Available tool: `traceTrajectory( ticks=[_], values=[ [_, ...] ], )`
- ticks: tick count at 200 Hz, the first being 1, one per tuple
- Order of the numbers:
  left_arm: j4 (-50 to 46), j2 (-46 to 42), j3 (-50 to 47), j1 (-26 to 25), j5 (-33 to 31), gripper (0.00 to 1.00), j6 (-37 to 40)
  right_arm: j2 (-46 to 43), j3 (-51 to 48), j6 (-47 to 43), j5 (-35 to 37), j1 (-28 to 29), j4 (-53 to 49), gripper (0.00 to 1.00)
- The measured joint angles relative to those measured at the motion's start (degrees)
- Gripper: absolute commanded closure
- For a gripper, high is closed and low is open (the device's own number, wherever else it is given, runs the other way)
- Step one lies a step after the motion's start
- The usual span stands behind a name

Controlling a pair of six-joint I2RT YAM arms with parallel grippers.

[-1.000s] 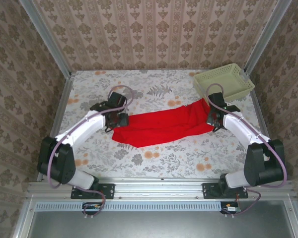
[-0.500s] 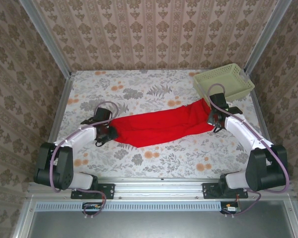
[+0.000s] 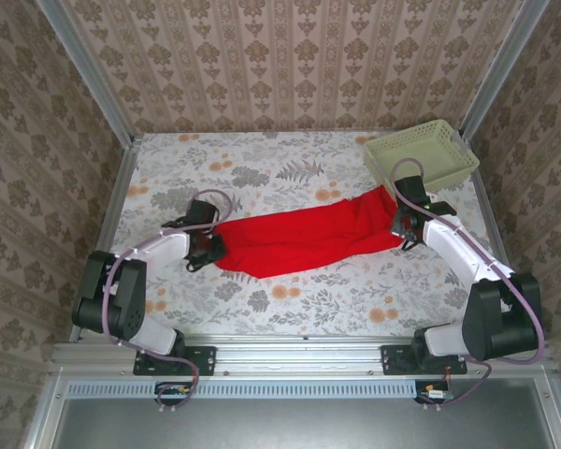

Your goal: Fold the inside-out t-shirt

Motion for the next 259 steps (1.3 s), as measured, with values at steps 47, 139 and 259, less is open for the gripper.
traceTrajectory(
  ticks=[47,139,259],
  values=[
    [-7.5,-22.4,-6.9,-16.4,-11.4,1.00,-10.9,0.0,0.0,0.0,0.5,-1.2,-0.4,1.00],
    [-18.6,-36.7,-16.5,-24.0,-13.9,1.00,-26.5,0.0,-1.2,0.0,0.9,-1.5,-1.3,1.00],
    [-22.0,-36.5,-11.5,-17.1,-8.5,1.00,-34.1,-2.3,-1.6,0.0,1.2,-1.6,-1.9,1.00]
  ],
)
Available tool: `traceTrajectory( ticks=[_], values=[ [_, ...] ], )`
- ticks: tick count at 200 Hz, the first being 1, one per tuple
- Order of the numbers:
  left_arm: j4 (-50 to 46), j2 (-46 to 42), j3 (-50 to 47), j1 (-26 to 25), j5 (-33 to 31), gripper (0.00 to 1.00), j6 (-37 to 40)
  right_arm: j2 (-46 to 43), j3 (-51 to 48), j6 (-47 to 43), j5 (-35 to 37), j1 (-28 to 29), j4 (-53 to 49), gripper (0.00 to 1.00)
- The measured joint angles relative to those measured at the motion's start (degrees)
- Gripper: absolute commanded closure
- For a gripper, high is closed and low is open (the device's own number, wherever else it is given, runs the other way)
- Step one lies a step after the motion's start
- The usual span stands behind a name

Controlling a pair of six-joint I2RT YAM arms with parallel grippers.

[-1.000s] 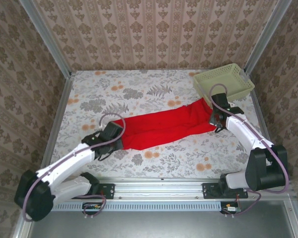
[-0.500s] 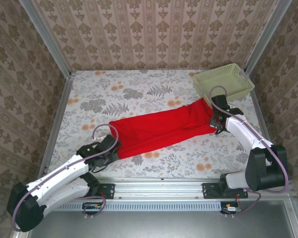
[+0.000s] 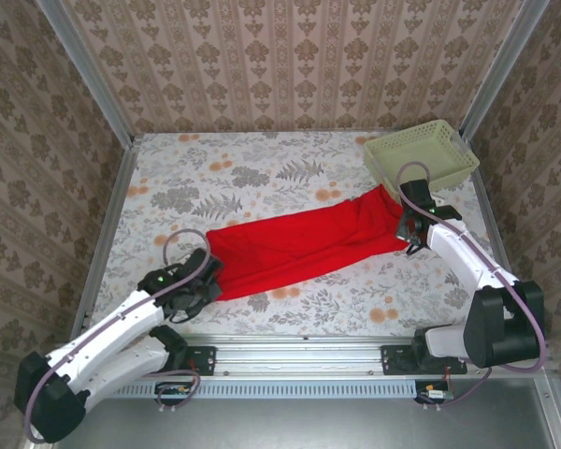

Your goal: Fold the inside-out t-shirt

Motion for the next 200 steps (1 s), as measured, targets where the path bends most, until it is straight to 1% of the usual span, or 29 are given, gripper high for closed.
traceTrajectory(
  ticks=[22,42,58,77,108,145,161,168,177,181,186,191,200],
  values=[
    [3.8,5.2,4.7,9.2,4.2,1.00,4.9,1.1,1.7,-0.2,-0.2,0.0,-0.5,1.00],
    [7.3,12.3,10.8,14.6,7.3,1.00,9.4,2.9,4.3,-0.4,-0.2,0.0,-0.7,1.00],
    [9.7,17.2,14.5,17.1,9.3,1.00,12.3,4.7,6.1,-0.6,-0.2,0.0,-0.5,1.00],
    [12.5,21.7,16.8,19.7,11.5,1.00,15.2,6.6,7.1,-1.0,-0.2,0.0,-0.3,1.00],
    [15.0,26.2,17.2,23.9,12.9,1.00,18.6,8.4,7.3,-1.0,-0.2,0.0,-0.1,1.00],
    [16.4,30.4,16.6,26.7,12.9,1.00,20.8,8.5,5.9,-0.8,-0.1,0.0,0.9,1.00],
    [17.2,33.7,16.0,26.8,13.2,0.93,21.7,8.5,4.0,-0.5,0.1,0.0,0.9,1.00],
    [17.3,34.9,15.7,26.8,13.5,0.84,22.3,8.5,3.1,-0.4,0.1,0.0,0.9,1.00],
    [17.2,36.2,15.3,26.7,13.9,0.69,22.8,8.5,2.3,-0.3,0.2,0.0,0.9,1.00],
    [17.2,36.7,15.3,26.7,14.2,0.64,23.8,8.5,2.0,-0.3,0.3,0.0,0.9,1.00],
    [17.2,37.2,15.2,26.7,14.3,0.60,23.9,8.5,1.7,-0.3,0.3,0.0,0.8,0.95],
    [17.2,37.7,15.2,26.7,14.4,0.55,24.2,8.5,1.6,-0.3,0.3,0.0,0.8,0.86],
    [17.2,38.1,15.3,26.7,14.5,0.48,25.5,8.5,1.6,-0.3,0.3,-0.1,0.9,0.78]
  ],
)
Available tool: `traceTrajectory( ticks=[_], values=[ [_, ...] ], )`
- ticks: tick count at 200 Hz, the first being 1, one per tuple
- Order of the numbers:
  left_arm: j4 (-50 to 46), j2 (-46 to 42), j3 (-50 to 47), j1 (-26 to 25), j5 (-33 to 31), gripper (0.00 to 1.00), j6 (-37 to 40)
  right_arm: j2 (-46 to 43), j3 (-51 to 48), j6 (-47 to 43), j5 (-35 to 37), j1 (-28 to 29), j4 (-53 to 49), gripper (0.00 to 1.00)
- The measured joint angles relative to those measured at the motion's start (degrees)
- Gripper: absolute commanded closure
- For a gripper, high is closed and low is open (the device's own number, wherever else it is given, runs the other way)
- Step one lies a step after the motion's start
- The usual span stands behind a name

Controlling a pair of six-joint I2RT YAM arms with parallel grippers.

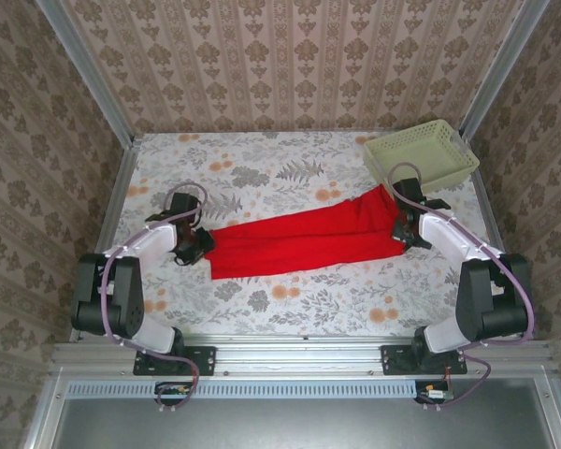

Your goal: Fold the inside-out t-shirt

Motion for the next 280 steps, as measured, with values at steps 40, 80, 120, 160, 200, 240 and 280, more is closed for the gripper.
traceTrajectory(
  ticks=[40,80,120,160,200,240,280],
  values=[
    [-1.2,-7.0,-2.1,-6.4,-4.3,0.25,1.8,0.4,0.0,0.0,0.0,-0.9,-0.1,0.57],
    [-2.3,-19.8,-7.3,-19.1,-8.4,0.33,-1.3,-3.1,-1.9,0.2,-3.6,-4.9,1.2,0.49],
    [-1.7,-15.9,-11.1,-20.7,-9.1,0.35,-3.9,-3.3,-4.0,0.4,-9.8,-8.6,3.2,0.45],
    [-0.8,-7.7,-10.1,-21.5,-9.9,0.63,-4.0,-0.8,-4.0,1.0,-11.8,-8.7,5.4,0.42],
    [-0.2,-6.7,-9.6,-21.3,-11.8,0.92,-4.1,3.2,-4.3,2.5,-12.6,-9.9,7.5,0.63],
    [-3.2,-14.9,-13.4,-21.0,-13.4,0.99,-5.6,1.1,-7.6,3.5,-12.3,-9.9,8.6,0.87],
    [-9.6,-29.2,-17.9,-20.1,-13.8,0.83,-7.4,-6.7,-12.5,3.6,-11.8,-10.0,7.6,0.89]
  ],
)
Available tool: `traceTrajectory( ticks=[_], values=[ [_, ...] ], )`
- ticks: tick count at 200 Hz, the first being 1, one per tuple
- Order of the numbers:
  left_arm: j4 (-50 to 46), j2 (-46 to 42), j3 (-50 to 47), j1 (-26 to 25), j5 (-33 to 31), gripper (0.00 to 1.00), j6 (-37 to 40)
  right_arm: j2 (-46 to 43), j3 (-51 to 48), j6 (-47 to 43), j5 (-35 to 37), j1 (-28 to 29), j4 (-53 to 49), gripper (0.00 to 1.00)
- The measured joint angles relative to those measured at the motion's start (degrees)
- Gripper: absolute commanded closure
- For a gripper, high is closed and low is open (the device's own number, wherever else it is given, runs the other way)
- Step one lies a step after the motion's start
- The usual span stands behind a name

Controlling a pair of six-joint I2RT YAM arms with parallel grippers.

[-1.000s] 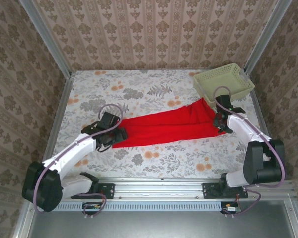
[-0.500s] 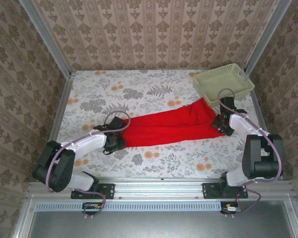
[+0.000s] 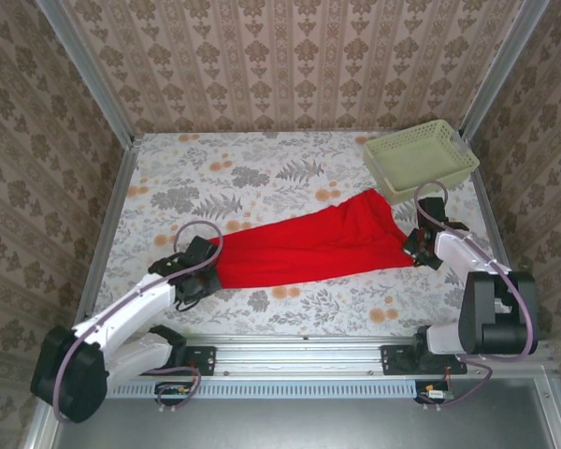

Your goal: Fold the inside-out t-shirt

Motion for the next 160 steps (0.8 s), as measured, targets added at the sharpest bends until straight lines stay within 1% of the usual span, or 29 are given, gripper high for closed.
traceTrajectory(
  ticks=[6,15,28,38,48,59,73,97,123,144,160],
  values=[
    [-0.5,-0.9,-0.5,0.3,0.3,0.75,-0.3,-0.8,-0.1,0.0,0.0,0.0,-0.3,0.87],
    [-1.3,-1.4,-1.1,0.7,0.7,0.62,-0.8,-1.9,-0.2,-0.1,0.0,0.0,-0.7,0.78],
    [-3.0,-1.7,-1.4,1.4,1.1,0.51,-1.1,-3.6,-0.2,-0.5,-0.7,0.0,-0.7,0.62],
    [-4.0,-2.5,-1.2,1.8,1.0,0.47,-0.8,-5.3,-0.2,-0.6,-1.5,0.1,-0.8,0.45],
    [-5.5,-3.4,-0.4,2.1,0.8,0.43,-0.7,-6.8,0.0,-1.4,-2.2,0.6,-1.0,0.32],
    [-6.4,-4.1,1.4,2.6,0.5,0.40,0.2,-7.4,1.2,-2.3,-2.7,1.6,-1.9,0.20],
    [-5.5,-3.6,4.9,3.5,1.3,0.39,2.1,-6.4,3.7,-3.5,-3.5,3.5,-2.3,0.09],
    [1.0,2.5,10.2,6.1,5.6,0.39,5.6,-1.3,8.7,-5.0,-3.5,7.3,-1.9,0.00],
    [8.3,10.3,11.1,8.3,10.1,0.39,8.3,6.2,12.0,-6.8,-3.4,10.8,-1.5,0.00],
    [12.8,16.6,10.9,12.2,13.7,0.40,9.8,13.1,14.8,-8.4,-1.9,13.9,-1.7,0.00],
    [15.1,20.4,10.2,15.3,15.1,0.39,10.4,16.8,16.4,-9.6,-0.9,15.5,-1.7,0.00]
  ],
)
